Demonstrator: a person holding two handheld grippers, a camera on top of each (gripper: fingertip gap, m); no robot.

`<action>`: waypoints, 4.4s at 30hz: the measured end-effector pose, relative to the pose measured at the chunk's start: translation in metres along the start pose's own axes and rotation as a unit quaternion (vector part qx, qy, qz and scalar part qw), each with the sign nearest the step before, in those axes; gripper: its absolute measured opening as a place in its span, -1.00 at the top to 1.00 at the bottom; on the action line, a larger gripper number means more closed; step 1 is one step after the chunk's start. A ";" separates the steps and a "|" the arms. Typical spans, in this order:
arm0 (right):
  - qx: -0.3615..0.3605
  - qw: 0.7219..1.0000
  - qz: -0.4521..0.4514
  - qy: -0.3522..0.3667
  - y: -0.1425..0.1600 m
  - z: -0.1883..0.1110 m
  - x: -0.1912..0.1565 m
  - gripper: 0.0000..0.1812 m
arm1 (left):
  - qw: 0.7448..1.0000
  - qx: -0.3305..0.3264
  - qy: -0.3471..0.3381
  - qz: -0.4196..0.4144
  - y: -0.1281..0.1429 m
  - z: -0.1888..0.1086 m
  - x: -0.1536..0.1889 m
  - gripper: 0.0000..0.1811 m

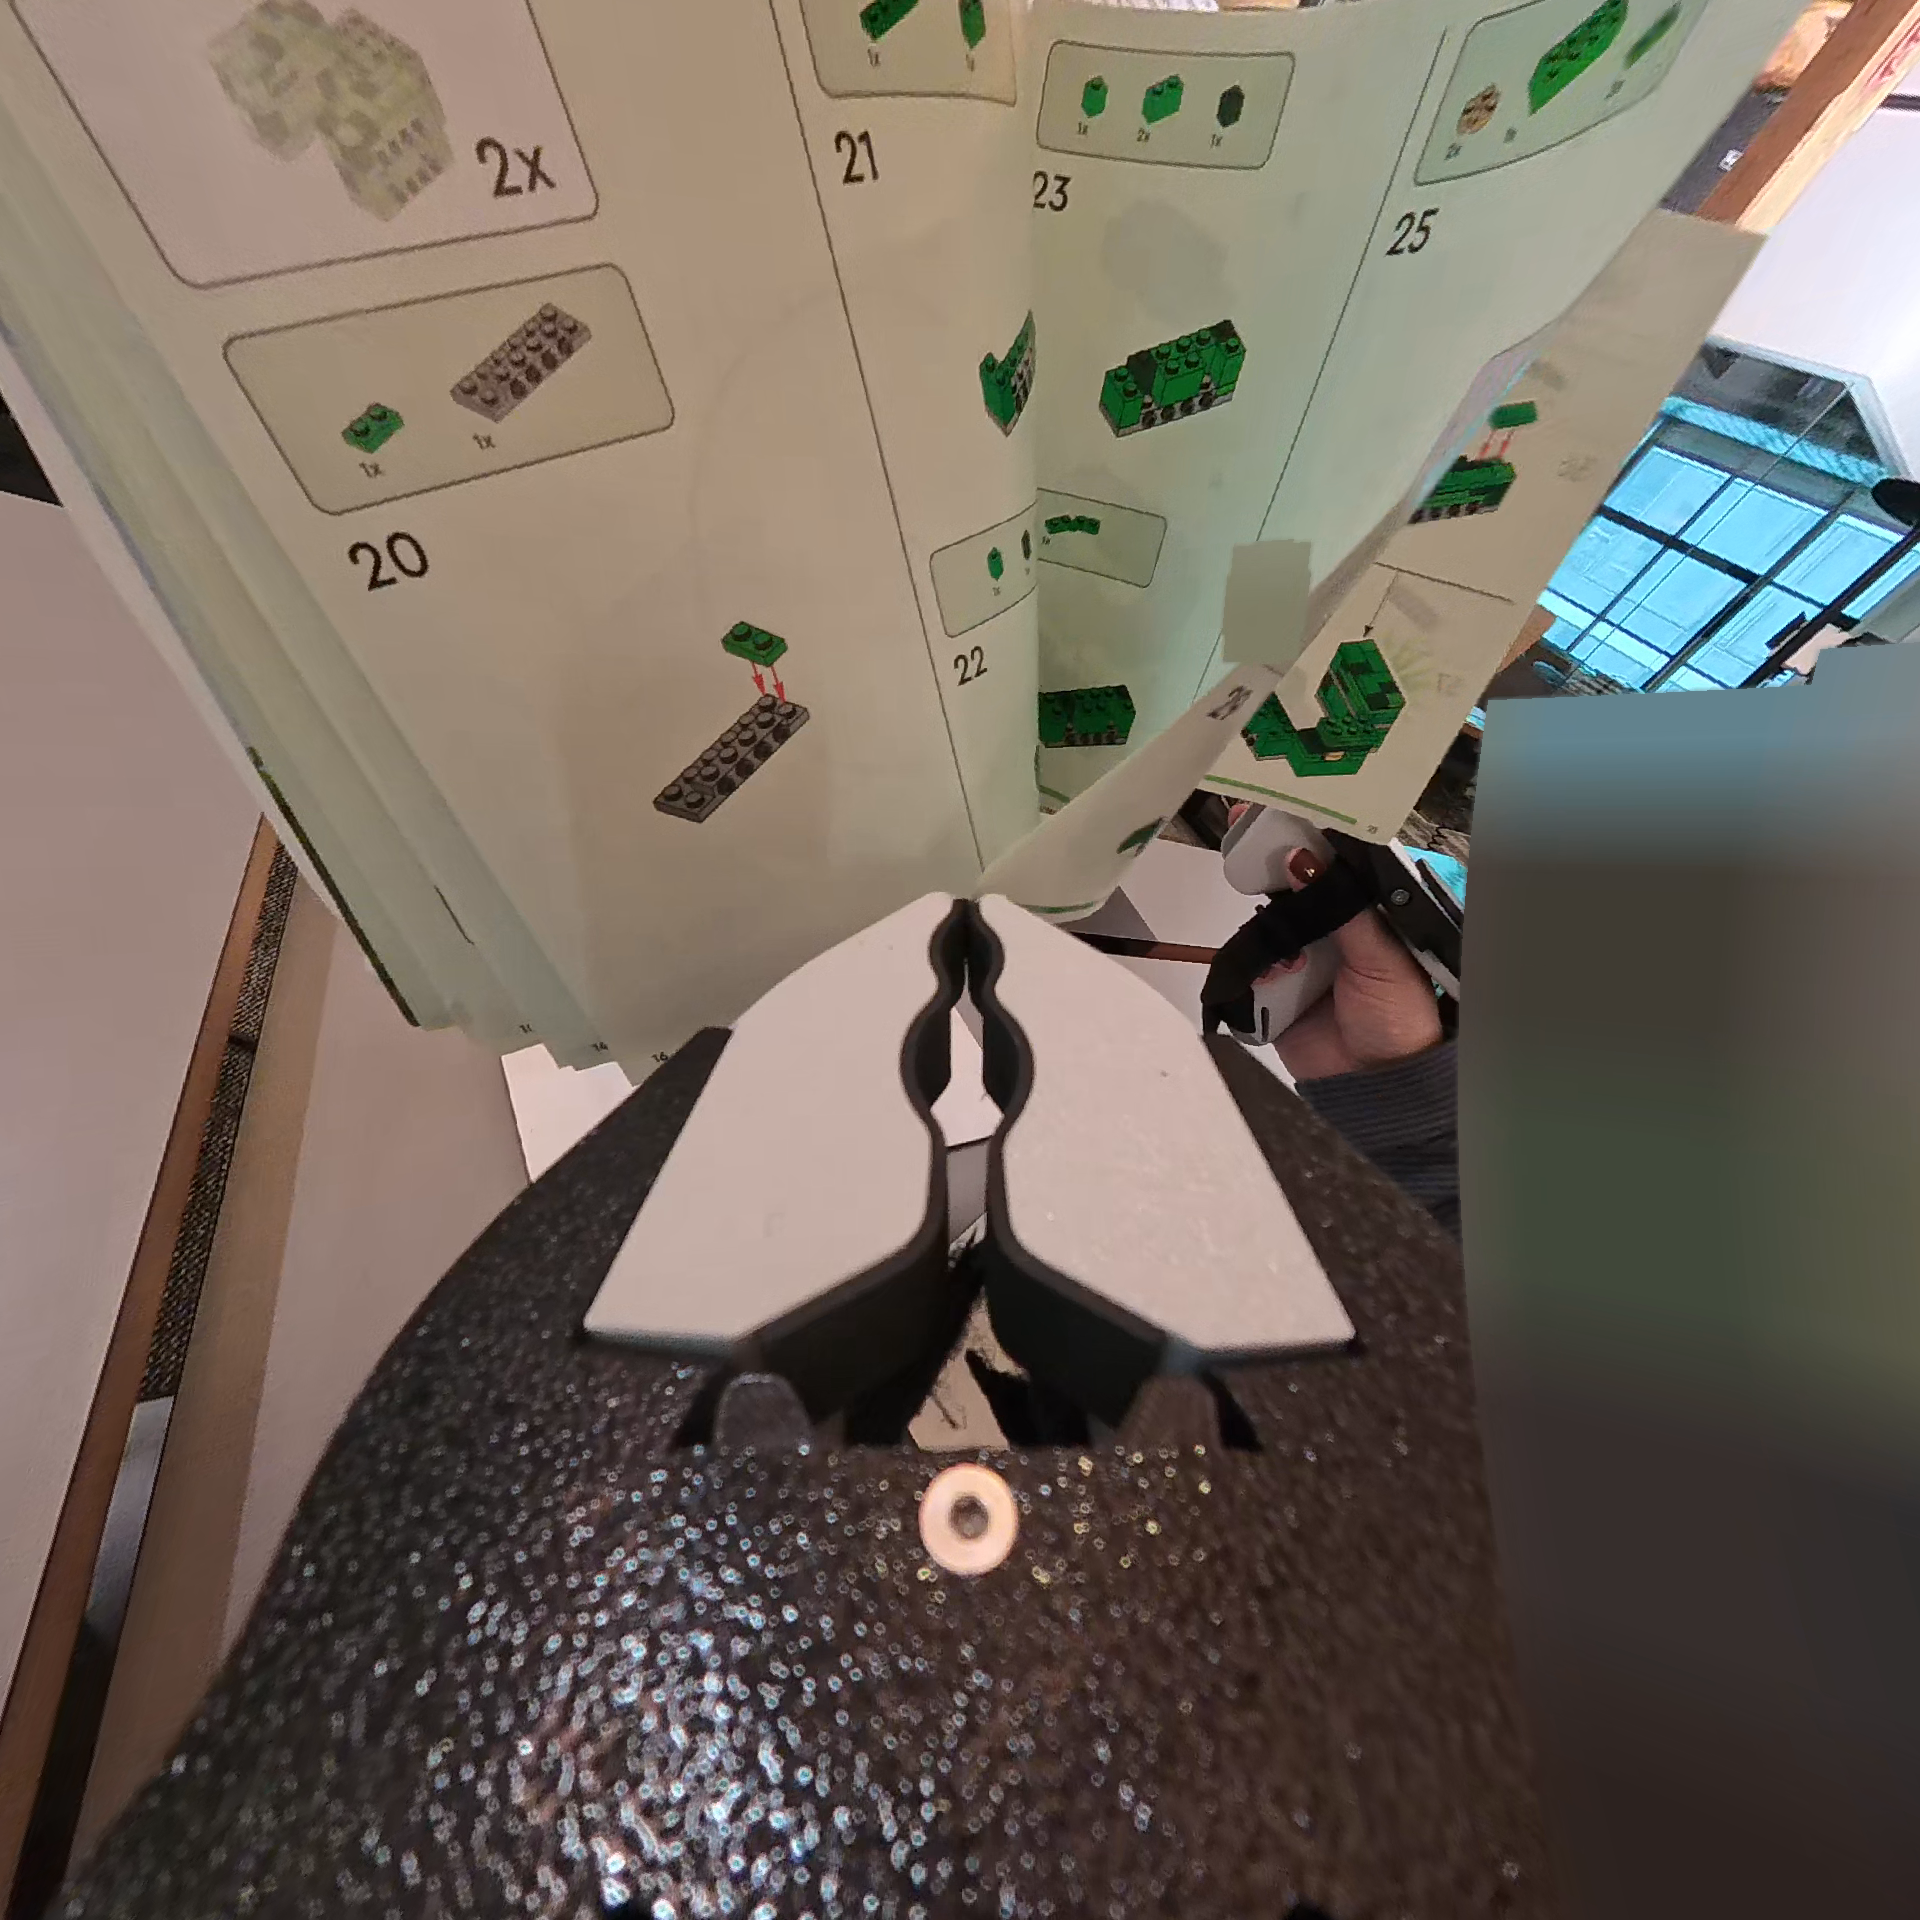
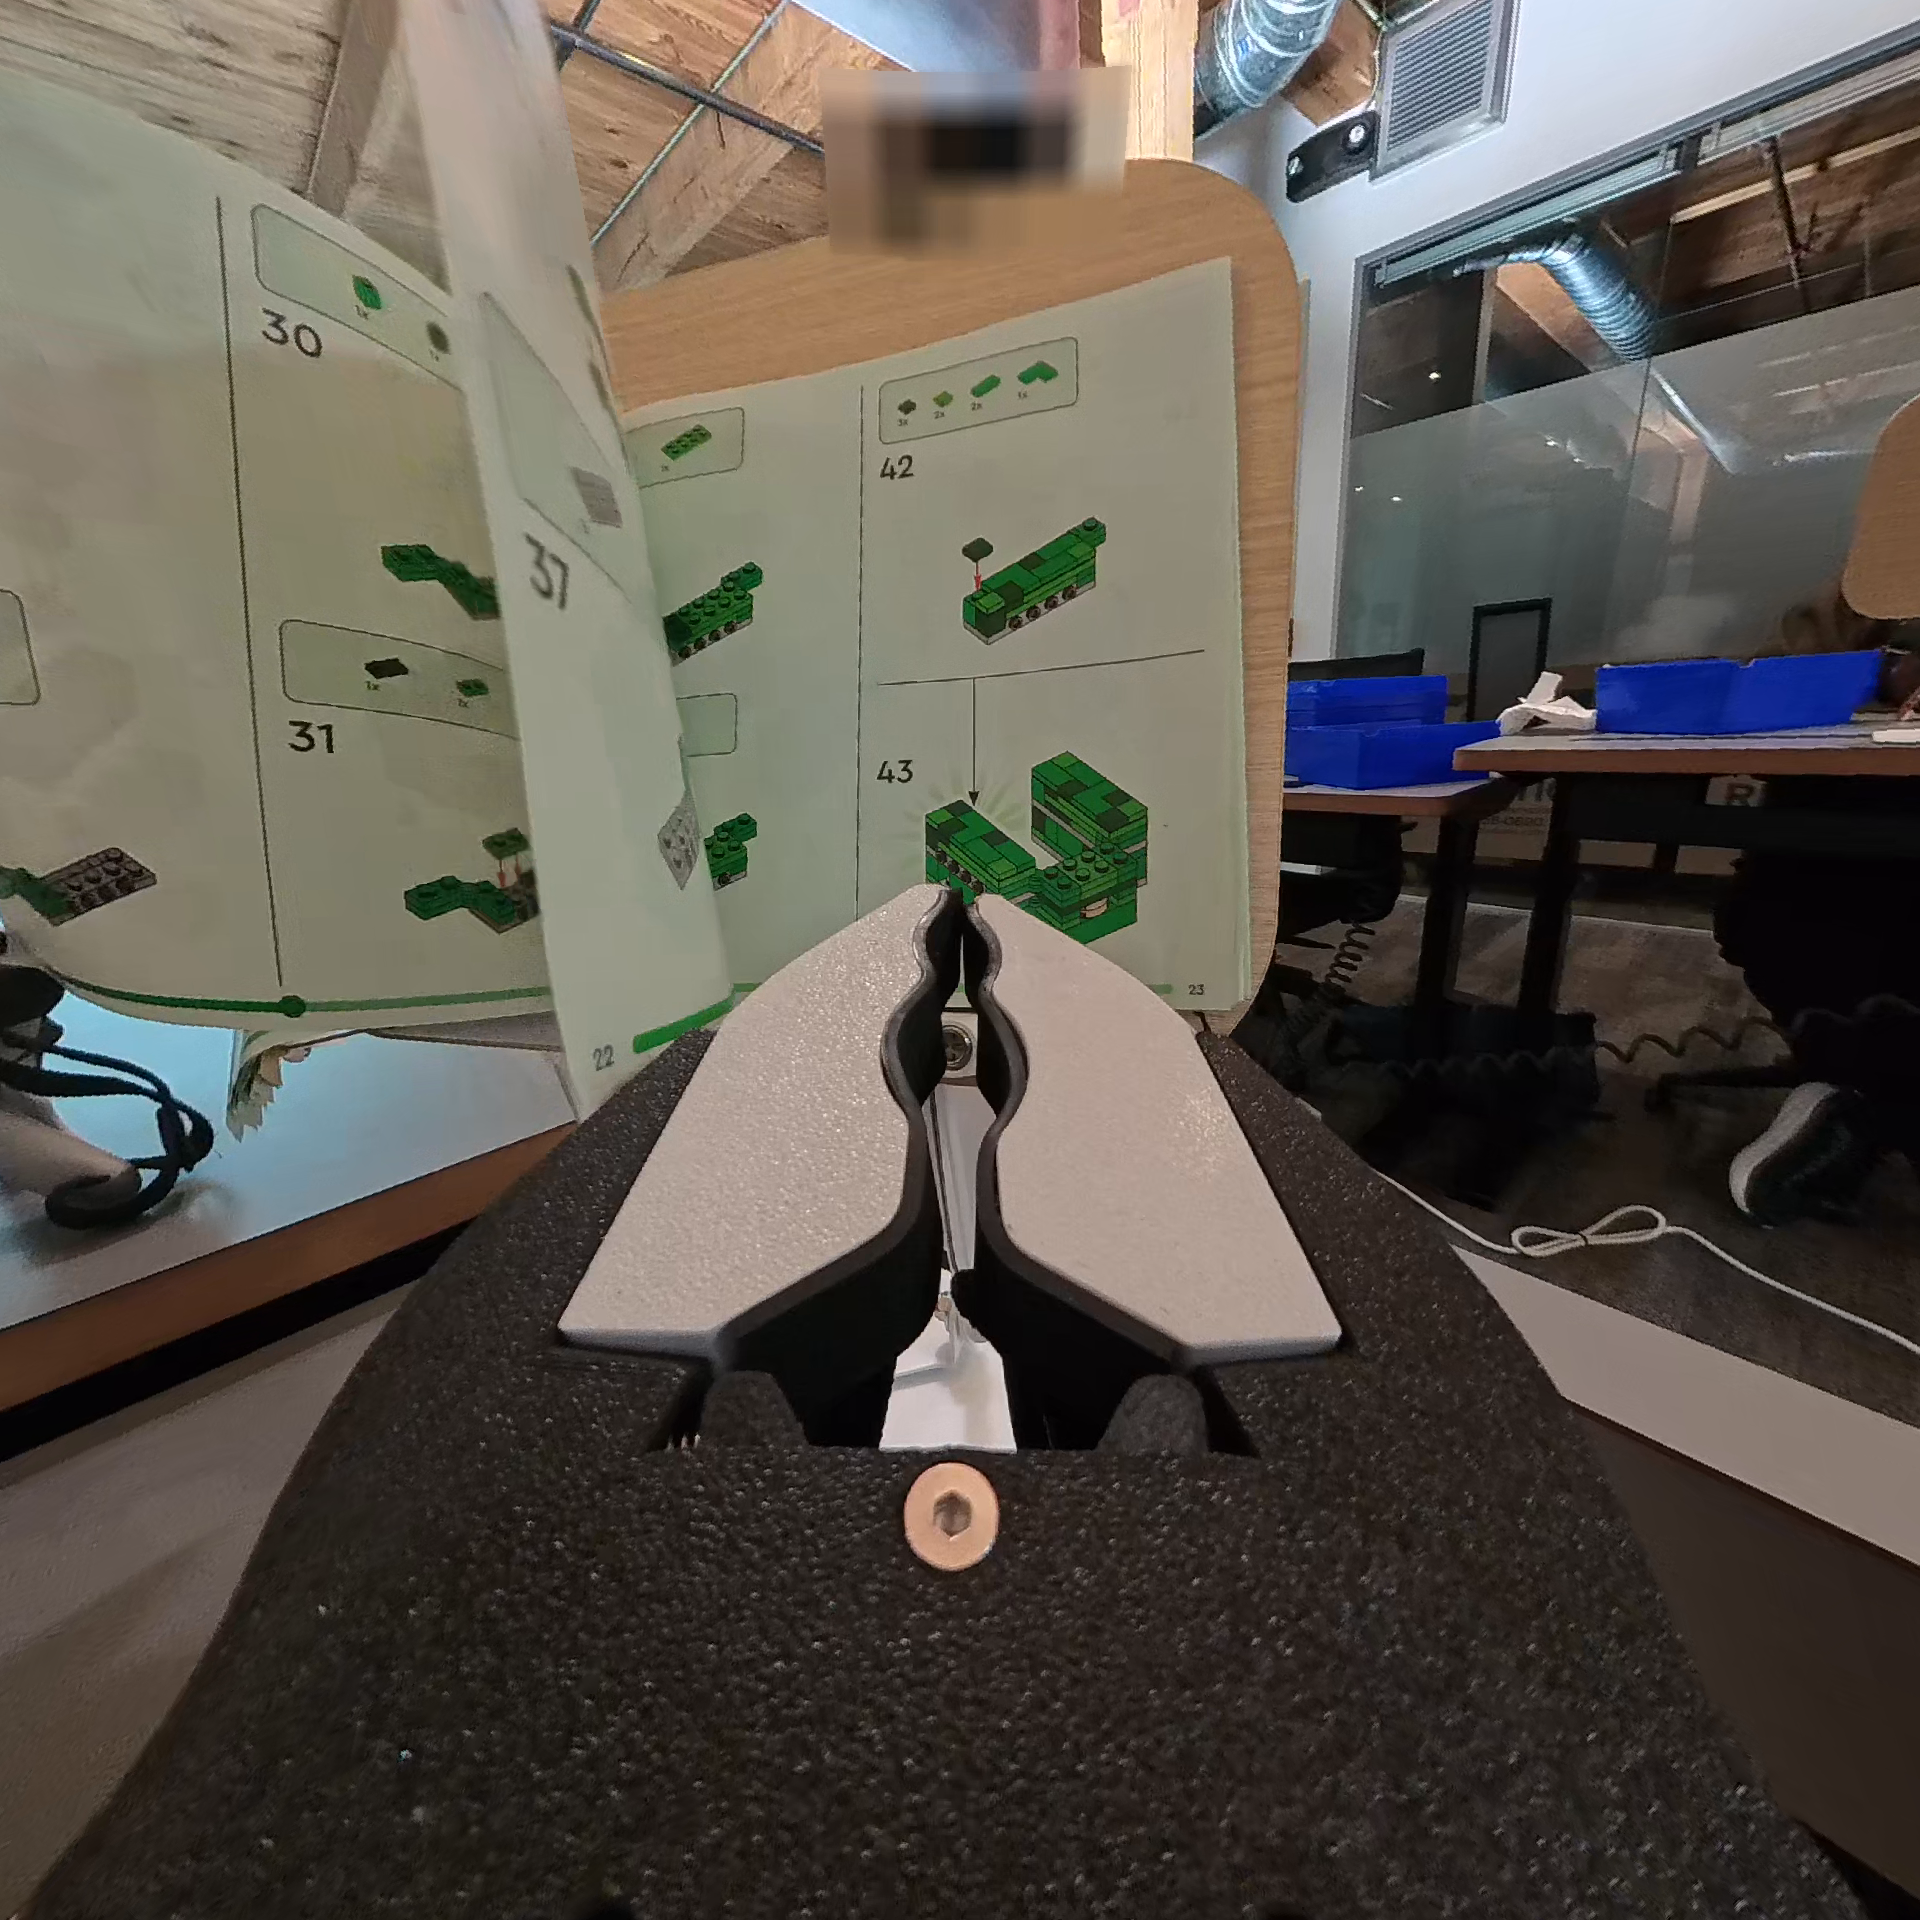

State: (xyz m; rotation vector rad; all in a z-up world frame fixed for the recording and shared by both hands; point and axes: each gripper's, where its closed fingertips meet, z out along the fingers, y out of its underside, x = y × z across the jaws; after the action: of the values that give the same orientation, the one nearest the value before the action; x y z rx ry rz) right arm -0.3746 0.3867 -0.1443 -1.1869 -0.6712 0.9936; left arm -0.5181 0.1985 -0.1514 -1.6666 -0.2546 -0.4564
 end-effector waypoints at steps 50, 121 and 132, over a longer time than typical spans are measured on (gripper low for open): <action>0.022 0.995 -0.093 -0.034 -0.021 0.005 -0.049 1.00 | 0.993 -0.032 0.107 0.045 0.004 0.017 0.065 1.00; 0.021 0.992 -0.029 -0.119 -0.016 0.004 -0.058 0.99 | 0.954 -0.046 0.180 0.234 0.045 0.099 0.156 0.94; 0.020 0.992 -0.023 -0.121 -0.015 0.004 -0.059 0.99 | 0.956 -0.050 0.164 0.239 0.046 0.101 0.148 0.97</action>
State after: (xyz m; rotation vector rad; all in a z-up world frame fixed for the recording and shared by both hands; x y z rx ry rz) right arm -0.3991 0.3349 -0.1245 -1.0191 -0.8626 1.1175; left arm -0.3508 0.2773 -0.1371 -1.6514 0.4177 -0.3719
